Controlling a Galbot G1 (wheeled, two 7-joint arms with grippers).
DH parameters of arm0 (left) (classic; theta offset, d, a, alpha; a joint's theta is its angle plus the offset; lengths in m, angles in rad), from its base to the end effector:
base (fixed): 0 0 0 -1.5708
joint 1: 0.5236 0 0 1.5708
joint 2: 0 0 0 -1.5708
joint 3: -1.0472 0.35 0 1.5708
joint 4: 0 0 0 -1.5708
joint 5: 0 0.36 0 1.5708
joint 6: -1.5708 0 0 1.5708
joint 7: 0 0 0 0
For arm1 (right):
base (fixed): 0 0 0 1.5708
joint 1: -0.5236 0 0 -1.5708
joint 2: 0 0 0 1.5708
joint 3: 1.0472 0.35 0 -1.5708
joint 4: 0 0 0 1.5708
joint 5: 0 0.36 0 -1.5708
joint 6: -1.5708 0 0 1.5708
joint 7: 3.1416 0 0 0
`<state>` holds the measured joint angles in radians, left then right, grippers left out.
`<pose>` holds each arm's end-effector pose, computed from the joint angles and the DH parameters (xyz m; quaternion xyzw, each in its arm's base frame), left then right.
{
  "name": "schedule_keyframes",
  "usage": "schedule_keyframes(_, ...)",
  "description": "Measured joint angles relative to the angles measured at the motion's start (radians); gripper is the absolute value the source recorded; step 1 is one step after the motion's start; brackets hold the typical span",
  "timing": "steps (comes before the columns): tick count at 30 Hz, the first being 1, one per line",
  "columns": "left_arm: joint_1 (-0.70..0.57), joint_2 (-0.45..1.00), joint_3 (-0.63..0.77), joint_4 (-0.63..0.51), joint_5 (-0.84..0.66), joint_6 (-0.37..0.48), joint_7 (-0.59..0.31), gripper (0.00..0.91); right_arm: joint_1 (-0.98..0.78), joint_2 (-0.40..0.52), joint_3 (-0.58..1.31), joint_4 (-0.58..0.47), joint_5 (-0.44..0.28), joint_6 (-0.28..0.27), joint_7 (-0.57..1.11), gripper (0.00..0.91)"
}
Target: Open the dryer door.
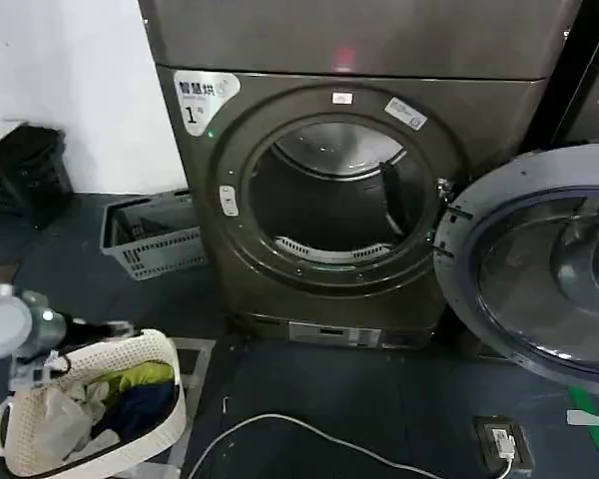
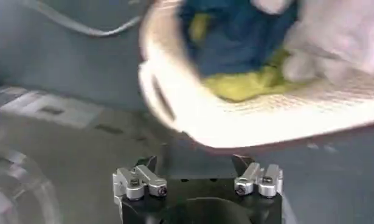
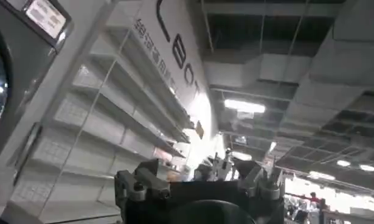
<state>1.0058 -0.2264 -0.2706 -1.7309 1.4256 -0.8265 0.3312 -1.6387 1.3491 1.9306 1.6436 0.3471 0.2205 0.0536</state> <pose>0.3501 0.2652 -0.1380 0.5005 0.0575 0.8637 0.0154 -0.0841 -0.4168 -0.2302 0.5934 0.7717 -0.2179 0.0698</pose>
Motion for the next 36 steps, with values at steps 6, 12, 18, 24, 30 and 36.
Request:
schedule_keyframes(6, 0.029, 0.017, 0.014, -0.013, 0.107, 0.001, -0.004, 0.907, 0.000, -0.018, 0.005, 0.005, 0.159, -0.163, 0.064, 0.907)
schedule_keyframes(12, 0.076, 0.027, 0.016, -0.013, 0.114, 0.002, -0.004, 0.907, 0.000, -0.032, 0.024, -0.018, 0.186, -0.239, 0.116, 0.907)
schedule_keyframes(18, 0.099, 0.023, 0.017, 0.016, 0.116, 0.002, -0.002, 0.907, 0.006, -0.054, 0.041, -0.055, 0.181, -0.239, 0.138, 0.907)
schedule_keyframes(24, 0.127, 0.031, 0.019, 0.035, 0.108, 0.003, -0.001, 0.907, 0.006, -0.086, 0.064, -0.117, 0.133, -0.227, 0.165, 0.907)
schedule_keyframes(30, 0.165, 0.027, 0.019, 0.049, 0.096, 0.003, -0.001, 0.907, 0.007, -0.087, 0.073, -0.163, 0.148, -0.190, 0.175, 0.907)
schedule_keyframes(36, 0.181, 0.025, 0.018, 0.053, 0.093, 0.003, 0.000, 0.907, 0.001, -0.085, 0.081, -0.166, 0.171, -0.180, 0.164, 0.907)
